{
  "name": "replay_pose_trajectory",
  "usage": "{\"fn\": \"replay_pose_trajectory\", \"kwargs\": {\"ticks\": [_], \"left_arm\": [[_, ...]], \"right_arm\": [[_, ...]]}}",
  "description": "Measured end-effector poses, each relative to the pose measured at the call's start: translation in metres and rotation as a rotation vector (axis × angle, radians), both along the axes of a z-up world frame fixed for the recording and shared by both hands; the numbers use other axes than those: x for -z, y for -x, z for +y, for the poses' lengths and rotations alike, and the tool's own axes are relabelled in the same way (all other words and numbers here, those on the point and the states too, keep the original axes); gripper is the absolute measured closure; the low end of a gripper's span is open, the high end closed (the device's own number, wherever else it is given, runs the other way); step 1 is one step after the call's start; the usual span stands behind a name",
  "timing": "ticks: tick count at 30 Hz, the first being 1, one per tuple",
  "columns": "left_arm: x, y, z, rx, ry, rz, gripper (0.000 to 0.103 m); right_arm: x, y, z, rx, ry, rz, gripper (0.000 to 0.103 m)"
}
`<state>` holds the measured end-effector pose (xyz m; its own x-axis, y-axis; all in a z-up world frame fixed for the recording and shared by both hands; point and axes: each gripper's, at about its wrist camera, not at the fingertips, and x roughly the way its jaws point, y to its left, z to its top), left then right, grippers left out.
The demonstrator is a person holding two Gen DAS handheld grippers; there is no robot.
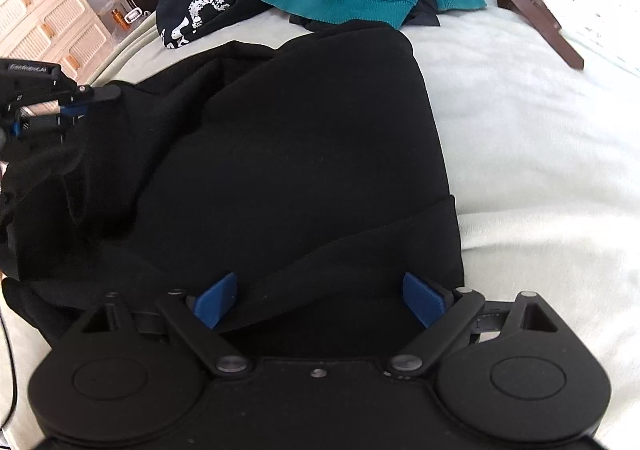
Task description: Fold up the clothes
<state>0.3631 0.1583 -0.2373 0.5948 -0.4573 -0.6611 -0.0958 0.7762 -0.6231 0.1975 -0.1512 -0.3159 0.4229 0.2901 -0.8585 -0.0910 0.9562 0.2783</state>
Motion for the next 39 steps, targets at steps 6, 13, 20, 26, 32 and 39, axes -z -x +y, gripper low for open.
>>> {"fn": "replay_pose_trajectory", "kwargs": {"ticks": [6, 13, 20, 26, 32, 39], "left_arm": [[0.018, -0.026, 0.014, 0.016, -0.123, -0.005, 0.102], [-0.005, -0.008, 0.019, 0.053, -0.114, -0.038, 0.046], [-0.014, 0.061, -0.004, 0.191, -0.216, 0.005, 0.042], [0.016, 0.101, -0.013, 0.251, -0.315, 0.11, 0.049], [0.024, 0.119, 0.009, 0.183, -0.311, 0.093, 0.099], [0.02, 0.127, 0.019, 0.205, -0.443, 0.08, 0.1]], "right_arm": [[-0.003, 0.013, -0.001, -0.024, 0.009, 0.014, 0.011], [-0.022, 0.034, -0.009, -0.037, -0.032, -0.028, 0.011], [-0.023, 0.051, -0.023, -0.013, 0.015, -0.011, 0.011], [-0.016, 0.049, -0.008, -0.1, 0.116, -0.017, 0.041], [-0.017, 0.049, -0.011, -0.139, 0.164, 0.001, 0.078], [-0.022, 0.052, -0.015, -0.152, 0.179, 0.046, 0.095]]}}
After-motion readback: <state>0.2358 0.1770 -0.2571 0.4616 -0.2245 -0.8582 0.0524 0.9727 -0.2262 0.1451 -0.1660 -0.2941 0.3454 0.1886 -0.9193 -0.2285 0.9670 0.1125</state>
